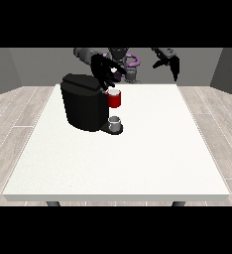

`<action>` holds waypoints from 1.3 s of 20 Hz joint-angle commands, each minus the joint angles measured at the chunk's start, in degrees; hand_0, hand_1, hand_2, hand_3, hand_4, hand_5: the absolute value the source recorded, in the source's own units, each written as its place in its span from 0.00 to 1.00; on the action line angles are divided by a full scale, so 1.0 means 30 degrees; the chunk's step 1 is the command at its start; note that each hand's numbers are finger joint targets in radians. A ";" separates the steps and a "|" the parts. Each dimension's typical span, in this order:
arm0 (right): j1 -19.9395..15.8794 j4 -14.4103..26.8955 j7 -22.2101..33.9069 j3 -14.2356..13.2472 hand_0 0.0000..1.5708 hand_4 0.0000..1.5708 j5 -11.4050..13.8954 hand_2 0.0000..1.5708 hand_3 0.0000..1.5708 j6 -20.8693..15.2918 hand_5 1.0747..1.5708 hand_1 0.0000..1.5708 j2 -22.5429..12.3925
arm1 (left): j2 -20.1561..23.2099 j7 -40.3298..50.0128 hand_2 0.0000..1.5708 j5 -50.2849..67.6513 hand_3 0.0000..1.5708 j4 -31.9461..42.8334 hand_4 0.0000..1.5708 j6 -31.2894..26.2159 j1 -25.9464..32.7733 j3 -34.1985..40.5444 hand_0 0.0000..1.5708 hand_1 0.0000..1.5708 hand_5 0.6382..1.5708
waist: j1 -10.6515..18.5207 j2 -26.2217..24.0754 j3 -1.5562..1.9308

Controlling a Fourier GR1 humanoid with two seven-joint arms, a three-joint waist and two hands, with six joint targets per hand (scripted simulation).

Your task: Insert the coffee pod into the coffee machine and close the lid

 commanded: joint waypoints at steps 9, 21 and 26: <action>-0.2980 -0.1243 -0.1118 0.0241 0.00 0.00 0.0149 0.00 0.00 0.0340 1.00 0.00 0.0683 | -0.0111 -0.0591 0.00 0.0024 0.00 0.0088 0.27 -0.0819 -0.1604 -0.0796 0.00 0.00 1.00 | 0.4069 0.1689 -0.0547; -0.4769 -0.0847 -0.1562 0.0098 0.00 0.00 0.0118 0.00 0.00 0.0084 1.00 0.00 0.1317 | -0.0310 -0.0130 0.00 -0.0042 0.00 0.0084 0.17 -0.0767 -0.3144 -0.1083 0.00 0.00 1.00 | 0.4245 0.3247 -0.0566; -0.6211 0.1066 -0.2785 -0.1020 0.00 0.00 -0.0435 0.00 0.00 0.0301 1.00 0.00 0.0681 | -0.0373 0.0690 0.00 0.0550 0.00 -0.0887 0.22 -0.1121 -0.3336 -0.1135 0.00 0.00 1.00 | 0.4512 0.3574 -0.0564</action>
